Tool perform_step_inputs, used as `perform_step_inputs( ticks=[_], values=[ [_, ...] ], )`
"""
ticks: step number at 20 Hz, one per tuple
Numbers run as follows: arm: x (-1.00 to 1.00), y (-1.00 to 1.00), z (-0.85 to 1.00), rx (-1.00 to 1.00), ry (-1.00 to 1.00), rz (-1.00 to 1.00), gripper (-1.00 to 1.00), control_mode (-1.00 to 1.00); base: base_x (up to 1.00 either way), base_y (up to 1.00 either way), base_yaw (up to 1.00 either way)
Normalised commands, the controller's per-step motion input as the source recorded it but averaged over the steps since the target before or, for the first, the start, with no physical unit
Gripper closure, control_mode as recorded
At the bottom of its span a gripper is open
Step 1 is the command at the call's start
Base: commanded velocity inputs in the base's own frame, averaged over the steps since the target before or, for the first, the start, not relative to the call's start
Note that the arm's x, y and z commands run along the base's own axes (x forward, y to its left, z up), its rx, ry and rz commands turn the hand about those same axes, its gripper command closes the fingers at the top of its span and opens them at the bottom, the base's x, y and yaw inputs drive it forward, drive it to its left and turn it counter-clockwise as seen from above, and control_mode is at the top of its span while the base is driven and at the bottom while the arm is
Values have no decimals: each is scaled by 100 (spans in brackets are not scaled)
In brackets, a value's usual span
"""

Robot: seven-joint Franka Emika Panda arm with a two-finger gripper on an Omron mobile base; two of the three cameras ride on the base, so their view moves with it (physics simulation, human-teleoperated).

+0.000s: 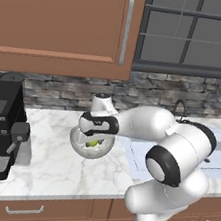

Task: Pick the tangerines from the cabinet and place them in one bowl. Pick the pear from the sink and place it in the other bowl.

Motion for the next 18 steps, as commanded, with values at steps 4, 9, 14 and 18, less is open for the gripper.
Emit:
perform_step_inputs(
  ticks=[4,9,14,18],
  values=[
    [0,0,-10,0,0,0,100,-100,0,0,0],
    [0,0,-12,0,0,0,100,-100,0,0,0],
    [0,0,-2,0,0,0,100,-100,0,0,0],
    [0,0,-1,0,2,0,-100,-100,0,0,0]
  ],
)
